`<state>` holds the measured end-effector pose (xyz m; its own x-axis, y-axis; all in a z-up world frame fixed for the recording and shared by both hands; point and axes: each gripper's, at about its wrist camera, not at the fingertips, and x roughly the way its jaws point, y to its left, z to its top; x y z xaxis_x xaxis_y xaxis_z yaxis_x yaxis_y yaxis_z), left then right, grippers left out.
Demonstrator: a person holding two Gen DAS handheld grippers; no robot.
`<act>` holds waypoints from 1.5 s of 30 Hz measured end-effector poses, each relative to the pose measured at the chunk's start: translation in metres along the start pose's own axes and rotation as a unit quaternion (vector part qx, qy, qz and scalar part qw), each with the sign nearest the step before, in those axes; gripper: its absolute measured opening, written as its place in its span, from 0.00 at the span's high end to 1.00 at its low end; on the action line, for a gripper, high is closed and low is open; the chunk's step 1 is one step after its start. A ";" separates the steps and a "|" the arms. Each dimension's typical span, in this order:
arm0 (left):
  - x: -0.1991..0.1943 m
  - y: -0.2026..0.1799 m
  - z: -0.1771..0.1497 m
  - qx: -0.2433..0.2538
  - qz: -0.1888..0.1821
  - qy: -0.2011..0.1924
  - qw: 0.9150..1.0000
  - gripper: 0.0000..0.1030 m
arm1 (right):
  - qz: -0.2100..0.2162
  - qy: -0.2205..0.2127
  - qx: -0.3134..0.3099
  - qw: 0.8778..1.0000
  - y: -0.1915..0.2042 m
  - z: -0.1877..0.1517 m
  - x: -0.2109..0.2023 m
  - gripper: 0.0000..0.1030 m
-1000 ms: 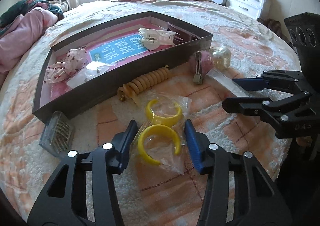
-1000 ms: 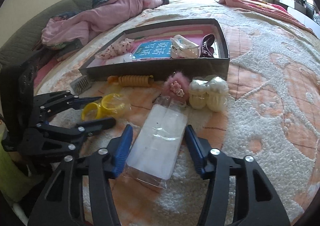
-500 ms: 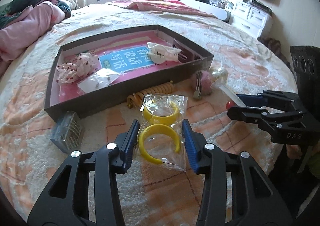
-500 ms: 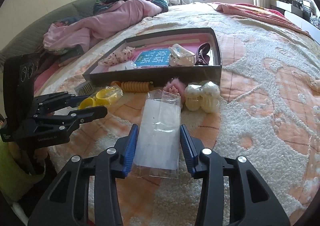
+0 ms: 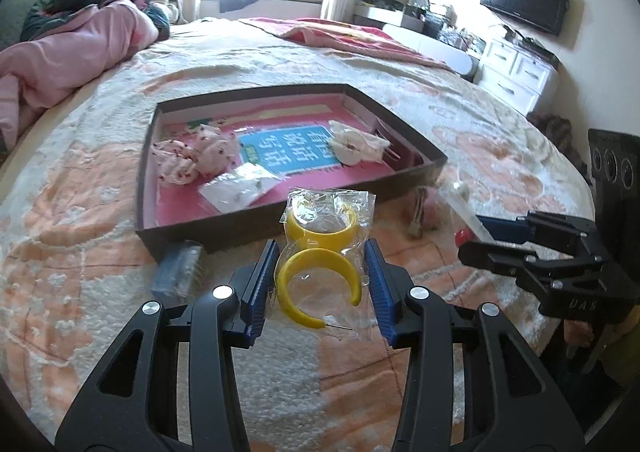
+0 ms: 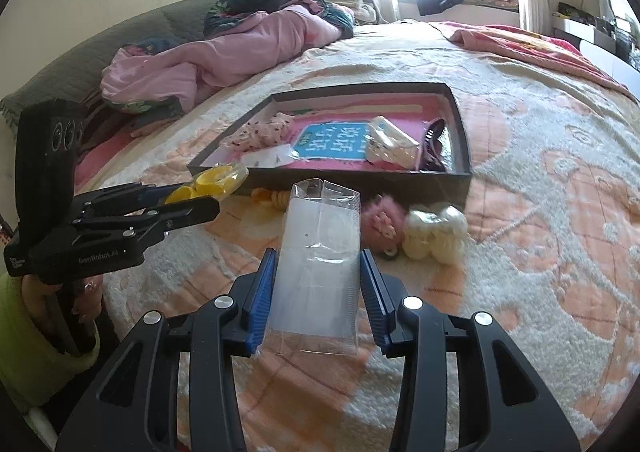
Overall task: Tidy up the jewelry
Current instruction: 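Carry bangles bag with left tool while right tool carries sleeve over the box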
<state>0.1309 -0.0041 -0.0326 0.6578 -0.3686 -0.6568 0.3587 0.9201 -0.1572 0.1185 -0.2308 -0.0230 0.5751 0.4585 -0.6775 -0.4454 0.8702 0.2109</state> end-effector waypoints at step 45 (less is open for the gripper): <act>0.022 0.050 0.075 -0.041 0.059 -0.043 0.997 0.66 | -0.041 -0.054 -0.005 0.998 -0.019 0.080 0.030 0.62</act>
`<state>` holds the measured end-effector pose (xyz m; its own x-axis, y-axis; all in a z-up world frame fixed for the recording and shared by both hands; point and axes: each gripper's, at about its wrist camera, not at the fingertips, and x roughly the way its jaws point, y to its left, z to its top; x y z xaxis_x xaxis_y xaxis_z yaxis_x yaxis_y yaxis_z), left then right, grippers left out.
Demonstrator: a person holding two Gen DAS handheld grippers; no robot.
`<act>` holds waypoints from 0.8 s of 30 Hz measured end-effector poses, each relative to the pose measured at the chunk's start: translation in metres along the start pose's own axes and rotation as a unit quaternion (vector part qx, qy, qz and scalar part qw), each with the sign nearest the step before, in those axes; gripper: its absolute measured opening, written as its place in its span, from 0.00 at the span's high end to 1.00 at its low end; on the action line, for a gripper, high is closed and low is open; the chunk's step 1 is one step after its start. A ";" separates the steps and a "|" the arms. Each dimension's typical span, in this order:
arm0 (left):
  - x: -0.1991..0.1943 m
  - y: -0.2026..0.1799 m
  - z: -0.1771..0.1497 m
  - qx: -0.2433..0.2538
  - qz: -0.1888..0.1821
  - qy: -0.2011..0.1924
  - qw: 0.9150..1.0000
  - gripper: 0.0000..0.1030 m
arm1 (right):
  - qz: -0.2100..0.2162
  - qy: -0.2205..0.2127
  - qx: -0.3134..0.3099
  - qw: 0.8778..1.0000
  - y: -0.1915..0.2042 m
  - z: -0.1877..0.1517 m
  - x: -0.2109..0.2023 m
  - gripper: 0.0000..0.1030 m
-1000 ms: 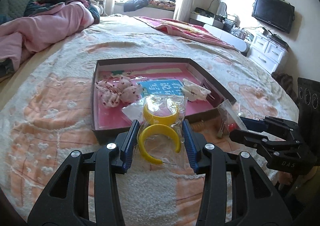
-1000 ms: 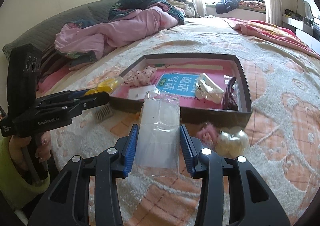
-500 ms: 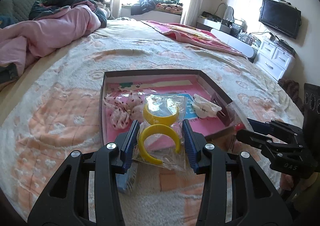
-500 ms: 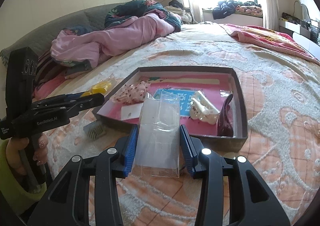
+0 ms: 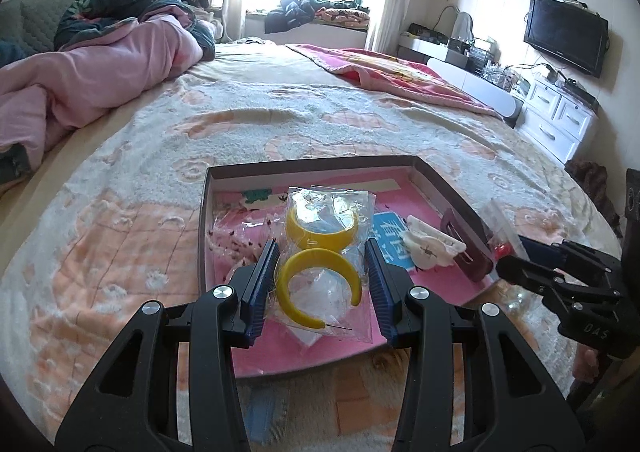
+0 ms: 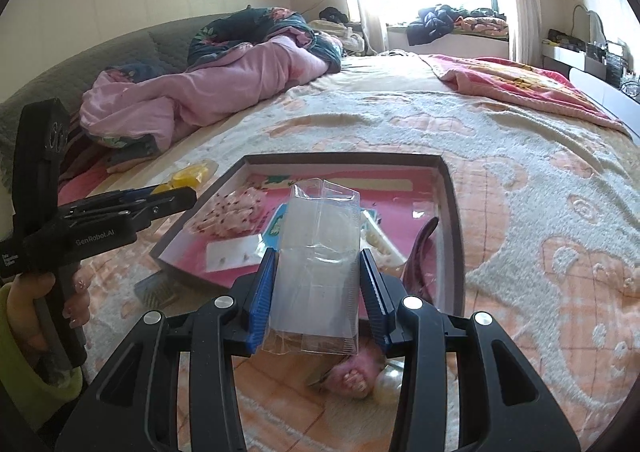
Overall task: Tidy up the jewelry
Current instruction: 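Carry bangles bag with left tool while right tool carries sleeve over the box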
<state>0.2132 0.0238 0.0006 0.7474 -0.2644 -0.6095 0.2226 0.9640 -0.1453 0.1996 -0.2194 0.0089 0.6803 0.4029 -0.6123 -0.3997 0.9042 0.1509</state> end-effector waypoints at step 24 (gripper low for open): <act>0.054 -0.025 -0.006 0.033 -0.028 0.038 0.998 0.66 | -0.055 0.010 -0.001 0.998 -0.038 0.033 0.047 0.62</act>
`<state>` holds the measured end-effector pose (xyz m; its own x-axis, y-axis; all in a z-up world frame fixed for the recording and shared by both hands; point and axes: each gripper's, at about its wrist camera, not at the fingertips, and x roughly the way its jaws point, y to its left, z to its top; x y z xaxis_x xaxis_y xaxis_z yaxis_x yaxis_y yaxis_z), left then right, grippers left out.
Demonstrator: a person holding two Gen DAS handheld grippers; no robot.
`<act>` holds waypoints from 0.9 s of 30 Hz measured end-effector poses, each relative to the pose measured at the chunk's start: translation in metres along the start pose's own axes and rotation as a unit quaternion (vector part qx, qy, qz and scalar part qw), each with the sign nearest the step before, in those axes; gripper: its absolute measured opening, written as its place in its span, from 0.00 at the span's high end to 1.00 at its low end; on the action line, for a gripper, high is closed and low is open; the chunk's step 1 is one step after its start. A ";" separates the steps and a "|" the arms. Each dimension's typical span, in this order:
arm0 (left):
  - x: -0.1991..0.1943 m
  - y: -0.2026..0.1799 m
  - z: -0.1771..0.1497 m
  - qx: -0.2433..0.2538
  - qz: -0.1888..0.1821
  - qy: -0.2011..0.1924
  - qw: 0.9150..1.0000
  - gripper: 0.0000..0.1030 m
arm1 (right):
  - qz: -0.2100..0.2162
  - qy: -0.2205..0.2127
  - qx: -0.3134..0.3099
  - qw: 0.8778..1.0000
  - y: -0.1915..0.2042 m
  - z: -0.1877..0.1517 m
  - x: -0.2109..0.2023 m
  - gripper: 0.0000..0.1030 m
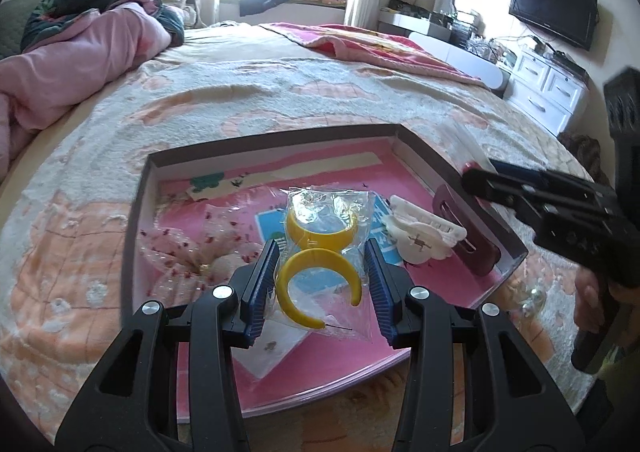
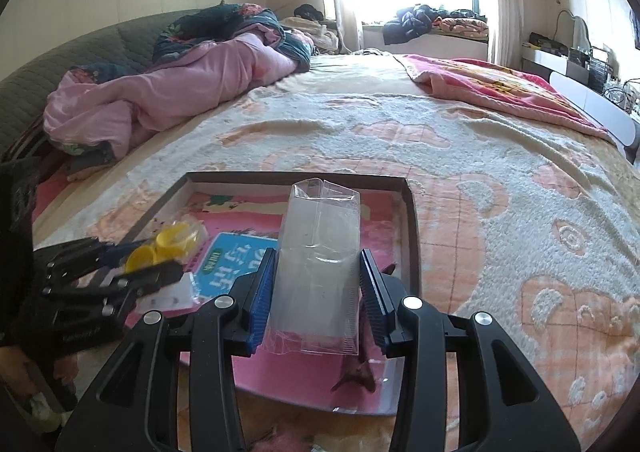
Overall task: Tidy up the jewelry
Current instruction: 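Carry bangles bag with left tool while right tool carries sleeve over the box, then open left tool to drop bangles bag while right tool releases sleeve into box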
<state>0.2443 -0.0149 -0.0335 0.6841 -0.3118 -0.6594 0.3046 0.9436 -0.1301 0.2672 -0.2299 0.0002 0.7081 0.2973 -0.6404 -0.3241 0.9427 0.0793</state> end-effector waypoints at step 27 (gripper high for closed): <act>0.019 -0.017 -0.011 0.025 -0.006 0.026 0.999 0.65 | -0.013 0.064 0.005 0.998 -0.016 0.003 0.054 0.61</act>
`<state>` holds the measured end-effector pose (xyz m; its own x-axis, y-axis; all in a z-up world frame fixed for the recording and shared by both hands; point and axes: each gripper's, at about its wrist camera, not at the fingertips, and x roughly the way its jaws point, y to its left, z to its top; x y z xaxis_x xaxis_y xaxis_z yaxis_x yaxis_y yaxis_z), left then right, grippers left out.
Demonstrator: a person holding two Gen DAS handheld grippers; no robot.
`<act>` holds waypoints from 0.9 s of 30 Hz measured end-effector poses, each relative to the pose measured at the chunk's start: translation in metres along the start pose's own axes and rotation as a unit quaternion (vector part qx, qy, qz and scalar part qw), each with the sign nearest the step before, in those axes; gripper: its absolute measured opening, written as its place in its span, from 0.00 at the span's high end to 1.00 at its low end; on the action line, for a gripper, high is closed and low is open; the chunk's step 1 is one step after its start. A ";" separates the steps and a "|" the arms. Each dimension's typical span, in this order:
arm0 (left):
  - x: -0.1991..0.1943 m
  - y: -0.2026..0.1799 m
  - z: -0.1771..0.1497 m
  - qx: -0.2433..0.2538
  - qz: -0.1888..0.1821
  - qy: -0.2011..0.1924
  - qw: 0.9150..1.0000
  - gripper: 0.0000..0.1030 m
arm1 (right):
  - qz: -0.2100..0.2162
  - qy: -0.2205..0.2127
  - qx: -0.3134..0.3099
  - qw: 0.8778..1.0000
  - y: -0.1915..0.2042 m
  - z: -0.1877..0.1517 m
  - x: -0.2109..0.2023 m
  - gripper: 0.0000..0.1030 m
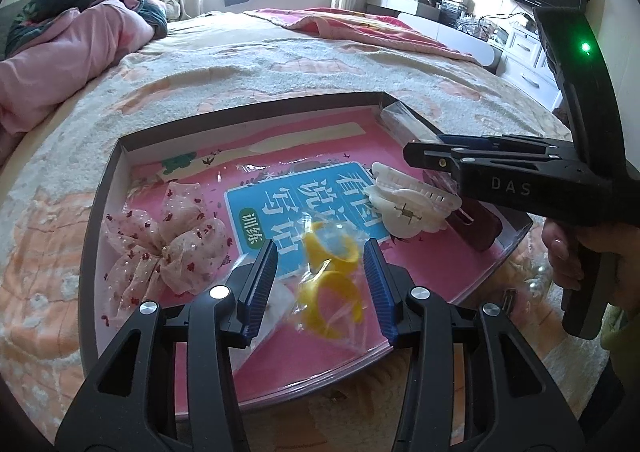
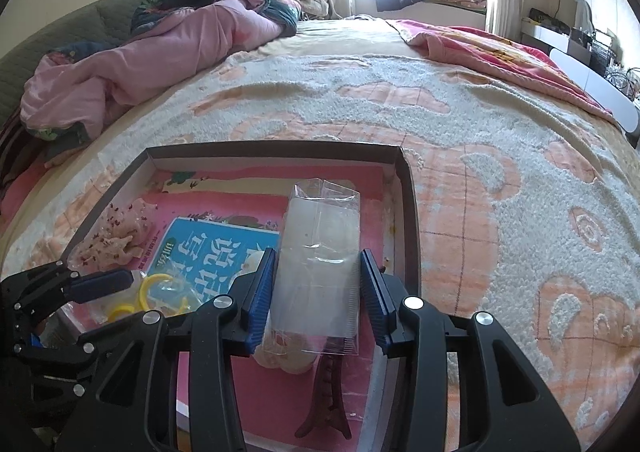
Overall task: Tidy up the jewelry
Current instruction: 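Open left tool to drop bangles bag while right tool releases sleeve into box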
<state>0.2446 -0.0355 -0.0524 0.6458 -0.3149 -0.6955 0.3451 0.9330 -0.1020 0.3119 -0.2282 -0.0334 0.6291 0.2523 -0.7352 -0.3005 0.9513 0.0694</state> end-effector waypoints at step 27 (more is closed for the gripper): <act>-0.018 -0.001 -0.002 -0.011 0.004 -0.014 1.000 0.51 | 0.011 -0.051 0.036 0.998 -0.016 -0.022 -0.055 0.35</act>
<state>0.2310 -0.0301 -0.0412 0.6676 -0.3123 -0.6759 0.3253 0.9389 -0.1125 0.2662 -0.2611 -0.0093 0.6937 0.2869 -0.6607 -0.2657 0.9545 0.1355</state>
